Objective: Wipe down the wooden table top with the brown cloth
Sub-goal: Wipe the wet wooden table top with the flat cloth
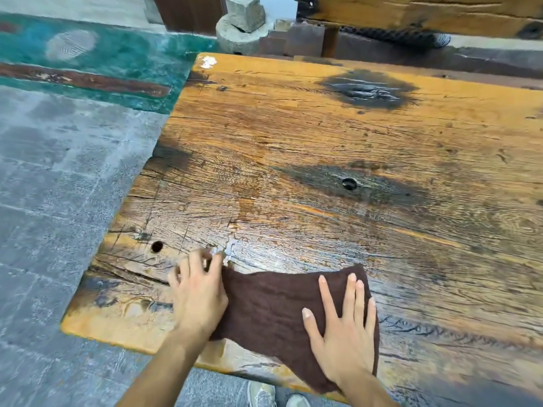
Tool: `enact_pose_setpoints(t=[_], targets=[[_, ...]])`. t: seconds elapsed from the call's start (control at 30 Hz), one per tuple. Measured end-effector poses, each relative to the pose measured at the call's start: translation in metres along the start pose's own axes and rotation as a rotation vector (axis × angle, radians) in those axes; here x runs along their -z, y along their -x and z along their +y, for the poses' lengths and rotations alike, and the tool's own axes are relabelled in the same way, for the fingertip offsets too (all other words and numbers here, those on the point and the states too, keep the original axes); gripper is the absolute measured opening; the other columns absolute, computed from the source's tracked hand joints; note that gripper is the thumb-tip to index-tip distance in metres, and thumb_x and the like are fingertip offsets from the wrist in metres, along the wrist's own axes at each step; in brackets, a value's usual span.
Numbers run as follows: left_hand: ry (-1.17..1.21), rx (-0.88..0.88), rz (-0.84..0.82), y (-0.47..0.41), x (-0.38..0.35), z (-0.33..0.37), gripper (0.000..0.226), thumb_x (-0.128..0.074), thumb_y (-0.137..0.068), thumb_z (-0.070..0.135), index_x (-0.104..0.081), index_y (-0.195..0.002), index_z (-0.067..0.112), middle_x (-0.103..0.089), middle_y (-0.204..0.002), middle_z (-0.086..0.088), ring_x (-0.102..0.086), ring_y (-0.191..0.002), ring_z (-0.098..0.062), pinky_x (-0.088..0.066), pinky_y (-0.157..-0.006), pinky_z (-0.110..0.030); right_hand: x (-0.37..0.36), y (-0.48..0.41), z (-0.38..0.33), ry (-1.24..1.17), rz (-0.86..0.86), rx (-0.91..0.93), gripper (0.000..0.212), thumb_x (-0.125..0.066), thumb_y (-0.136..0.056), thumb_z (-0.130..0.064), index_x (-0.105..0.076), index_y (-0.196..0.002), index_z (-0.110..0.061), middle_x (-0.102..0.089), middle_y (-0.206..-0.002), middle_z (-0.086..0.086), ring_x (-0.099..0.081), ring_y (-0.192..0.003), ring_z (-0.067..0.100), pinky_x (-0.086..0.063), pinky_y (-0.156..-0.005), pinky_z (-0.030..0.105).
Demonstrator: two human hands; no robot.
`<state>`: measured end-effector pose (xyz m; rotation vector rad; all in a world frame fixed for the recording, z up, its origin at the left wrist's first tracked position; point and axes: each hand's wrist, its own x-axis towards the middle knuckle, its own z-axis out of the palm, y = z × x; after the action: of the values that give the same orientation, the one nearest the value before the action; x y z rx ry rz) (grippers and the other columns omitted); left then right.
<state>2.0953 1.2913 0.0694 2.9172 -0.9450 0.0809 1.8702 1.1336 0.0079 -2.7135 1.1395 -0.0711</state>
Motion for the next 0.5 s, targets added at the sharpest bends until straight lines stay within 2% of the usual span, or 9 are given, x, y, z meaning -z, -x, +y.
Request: enact_pose_setpoints(t=[0.07,0.1,0.17,0.23,0.3,0.4,0.5], targets=[[0.143,-0.129,0.081,0.014,-0.009,0.027,0.018,-0.073,-0.087,0.018,-0.068,-0.104,0.015,-0.055,-0.101,-0.007,-0.053,-0.086,-0.034,-0.041,-0.075,-0.046,-0.001,-0.003,-0.001,0.005,-0.017,-0.005,0.073,-0.026,-0.101,-0.07,-0.025,-0.165,-0.036,-0.011,-0.173,0.022,-0.01,-0.161,0.037,-0.013,-0.125,0.057],[0.173,-0.198,0.052,0.023,-0.014,0.04,0.019,-0.066,-0.094,0.028,-0.069,-0.107,0.016,-0.057,-0.103,-0.006,-0.057,-0.088,-0.033,-0.047,-0.075,-0.045,-0.001,-0.006,-0.002,0.003,-0.021,-0.002,0.074,-0.029,-0.1,-0.07,-0.025,-0.165,-0.036,-0.01,-0.173,0.022,-0.01,-0.161,0.036,-0.014,-0.125,0.058],[0.146,-0.293,-0.108,0.043,-0.028,0.056,0.048,-0.051,-0.098,0.048,-0.07,-0.127,0.015,-0.066,-0.121,-0.008,-0.065,-0.106,-0.035,-0.05,-0.089,-0.048,0.0,-0.006,-0.002,0.001,-0.021,-0.013,0.075,-0.033,-0.097,-0.069,-0.028,-0.164,-0.034,-0.01,-0.173,0.022,-0.013,-0.161,0.037,-0.018,-0.125,0.06],[0.112,-0.296,-0.25,0.047,-0.039,0.054,0.068,-0.045,-0.098,0.056,-0.06,-0.145,0.009,-0.06,-0.145,-0.013,-0.06,-0.131,-0.038,-0.039,-0.107,-0.051,0.001,-0.011,-0.006,0.01,-0.011,-0.024,0.075,-0.031,-0.097,-0.07,-0.033,-0.162,-0.033,-0.014,-0.173,0.022,-0.019,-0.159,0.038,-0.021,-0.124,0.061],[0.114,-0.268,-0.314,0.037,-0.046,0.047,0.08,-0.041,-0.098,0.064,-0.049,-0.153,0.006,-0.045,-0.161,-0.014,-0.045,-0.147,-0.036,-0.032,-0.114,-0.054,0.002,-0.021,-0.011,0.01,-0.001,-0.044,0.074,-0.023,-0.099,-0.072,-0.037,-0.161,-0.033,-0.016,-0.172,0.022,-0.022,-0.158,0.039,-0.023,-0.124,0.061],[0.093,-0.294,-0.366,0.021,-0.048,0.039,0.091,-0.031,-0.098,0.075,-0.041,-0.157,0.006,-0.032,-0.168,-0.012,-0.035,-0.153,-0.036,-0.027,-0.118,-0.059,0.002,-0.033,-0.015,0.019,-0.011,-0.05,0.076,-0.021,-0.099,-0.073,-0.039,-0.16,-0.032,-0.018,-0.172,0.022,-0.024,-0.158,0.04,-0.023,-0.123,0.061],[0.088,-0.32,-0.384,-0.009,-0.054,0.032,0.102,-0.029,-0.093,0.084,-0.037,-0.159,0.006,-0.029,-0.17,-0.012,-0.03,-0.155,-0.036,-0.022,-0.119,-0.063,0.0,-0.058,-0.019,0.04,-0.055,-0.036,0.076,-0.028,-0.098,-0.073,-0.032,-0.163,-0.034,-0.013,-0.173,0.021,-0.017,-0.16,0.037,-0.02,-0.125,0.06]])
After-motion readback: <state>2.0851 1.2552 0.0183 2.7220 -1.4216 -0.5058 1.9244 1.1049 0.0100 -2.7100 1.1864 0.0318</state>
